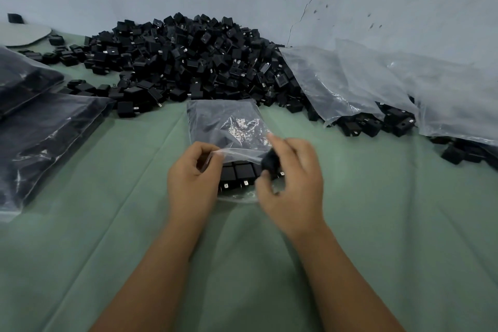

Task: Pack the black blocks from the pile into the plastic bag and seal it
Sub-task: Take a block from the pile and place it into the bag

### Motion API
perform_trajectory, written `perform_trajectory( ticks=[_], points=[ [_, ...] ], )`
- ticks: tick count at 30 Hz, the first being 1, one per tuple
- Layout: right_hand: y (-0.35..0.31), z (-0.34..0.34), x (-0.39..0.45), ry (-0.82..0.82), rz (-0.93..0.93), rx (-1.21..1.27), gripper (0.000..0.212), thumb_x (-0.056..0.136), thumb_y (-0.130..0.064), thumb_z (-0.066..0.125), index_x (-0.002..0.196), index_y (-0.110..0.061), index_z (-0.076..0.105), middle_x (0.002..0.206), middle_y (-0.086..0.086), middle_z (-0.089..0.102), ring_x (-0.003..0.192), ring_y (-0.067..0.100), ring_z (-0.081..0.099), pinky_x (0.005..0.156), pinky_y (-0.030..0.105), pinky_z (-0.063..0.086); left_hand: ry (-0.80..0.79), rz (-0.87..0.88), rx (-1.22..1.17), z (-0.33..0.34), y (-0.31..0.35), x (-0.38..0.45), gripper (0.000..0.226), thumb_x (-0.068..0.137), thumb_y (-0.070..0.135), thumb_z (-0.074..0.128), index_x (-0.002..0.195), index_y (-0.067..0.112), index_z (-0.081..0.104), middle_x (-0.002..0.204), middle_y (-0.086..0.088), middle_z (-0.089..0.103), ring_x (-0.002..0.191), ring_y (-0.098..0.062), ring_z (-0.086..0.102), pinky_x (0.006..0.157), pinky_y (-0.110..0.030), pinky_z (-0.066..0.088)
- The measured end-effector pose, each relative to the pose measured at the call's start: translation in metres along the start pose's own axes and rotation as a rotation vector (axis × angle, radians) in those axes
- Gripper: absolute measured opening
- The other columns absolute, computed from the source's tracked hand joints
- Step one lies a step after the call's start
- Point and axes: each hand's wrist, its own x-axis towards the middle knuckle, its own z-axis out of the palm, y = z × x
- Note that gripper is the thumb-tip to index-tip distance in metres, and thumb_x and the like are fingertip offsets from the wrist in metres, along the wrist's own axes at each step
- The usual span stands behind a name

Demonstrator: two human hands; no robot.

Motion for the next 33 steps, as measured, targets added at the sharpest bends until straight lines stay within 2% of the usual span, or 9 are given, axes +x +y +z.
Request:
perform_trajectory(
  ticks=[5,9,12,15,17,19,22,28,33],
  points=[
    [-0.018,0.013,-0.003,-0.274,-0.231,-0.107,0.028,0.071,-0.006,0.057,0.097,-0.004,0.068,0.110,0.010,0.065,0.095,0.027,0.058,0.083,0.039,0.049,0.018,0.061,-0.004,0.000,-0.002,-0.001,0.011,0.090,0.013,0.065,0.084,0.021,0.069,0.075,0.012,0.067,0.066,0.001,0.059,0.063,-0.012,0.046],
    [-0.015,0.011,-0.005,-0.291,-0.254,-0.098,0.030,0.081,0.005,0.057,0.106,-0.004,0.070,0.119,0.010,0.065,0.107,0.026,0.063,0.090,0.034,0.052,0.049,0.031,-0.027,0.000,-0.006,0.002,0.013,0.092,0.016,0.063,0.085,0.025,0.069,0.076,0.013,0.068,0.070,-0.004,0.061,0.066,-0.020,0.049],
    [-0.013,0.009,-0.008,-0.293,-0.258,-0.035,0.027,0.079,0.001,0.066,0.105,-0.005,0.069,0.117,0.006,0.067,0.105,0.020,0.063,0.089,0.028,0.051,0.077,0.020,-0.052,-0.002,-0.007,0.004,0.016,0.092,0.017,0.063,0.084,0.029,0.068,0.076,0.013,0.067,0.073,-0.006,0.062,0.070,-0.026,0.052],
    [-0.014,0.013,-0.010,-0.327,-0.293,-0.063,0.029,0.077,0.000,0.067,0.105,-0.005,0.070,0.113,0.008,0.068,0.101,0.022,0.065,0.088,0.030,0.052,0.081,0.040,-0.043,-0.001,-0.006,0.004,0.015,0.092,0.016,0.063,0.086,0.029,0.068,0.081,0.010,0.068,0.077,-0.007,0.063,0.073,-0.027,0.052],
    [-0.016,0.016,-0.009,-0.302,-0.275,-0.138,0.028,0.081,0.000,0.059,0.106,-0.005,0.072,0.113,0.010,0.068,0.101,0.025,0.066,0.083,0.032,0.055,0.078,0.053,-0.037,-0.001,-0.005,0.004,0.012,0.092,0.015,0.063,0.088,0.025,0.069,0.084,0.008,0.069,0.079,-0.009,0.064,0.074,-0.028,0.053],
    [-0.019,0.017,-0.006,-0.273,-0.242,-0.246,0.031,0.086,-0.009,0.050,0.108,-0.009,0.072,0.107,0.009,0.068,0.094,0.025,0.066,0.070,0.031,0.054,0.072,0.066,-0.023,-0.001,-0.005,0.003,0.010,0.092,0.015,0.063,0.090,0.022,0.069,0.087,0.005,0.069,0.082,-0.011,0.064,0.075,-0.030,0.054],
    [-0.021,0.016,-0.006,-0.294,-0.220,-0.315,0.038,0.084,-0.014,0.053,0.118,-0.019,0.069,0.093,0.007,0.063,0.078,0.023,0.059,0.062,0.031,0.047,0.066,0.067,-0.018,-0.001,-0.004,0.003,0.010,0.092,0.015,0.062,0.090,0.022,0.069,0.088,0.004,0.069,0.083,-0.011,0.064,0.076,-0.031,0.054],
    [-0.030,0.011,-0.010,-0.399,-0.124,-0.283,0.035,0.082,-0.029,0.055,0.114,-0.027,0.071,0.085,0.007,0.060,0.077,0.025,0.056,0.068,0.035,0.047,0.070,0.063,-0.006,-0.002,-0.003,0.002,0.013,0.092,0.019,0.062,0.086,0.029,0.067,0.086,0.009,0.068,0.082,-0.008,0.064,0.076,-0.031,0.054],
    [-0.038,0.014,-0.012,-0.496,-0.023,-0.321,0.043,0.083,-0.030,0.053,0.125,-0.025,0.063,0.097,0.009,0.057,0.089,0.027,0.054,0.080,0.034,0.043,0.082,0.153,0.056,-0.002,-0.002,0.000,0.009,0.090,0.022,0.061,0.088,0.029,0.066,0.087,0.009,0.067,0.084,-0.008,0.062,0.077,-0.032,0.052]
  ],
)
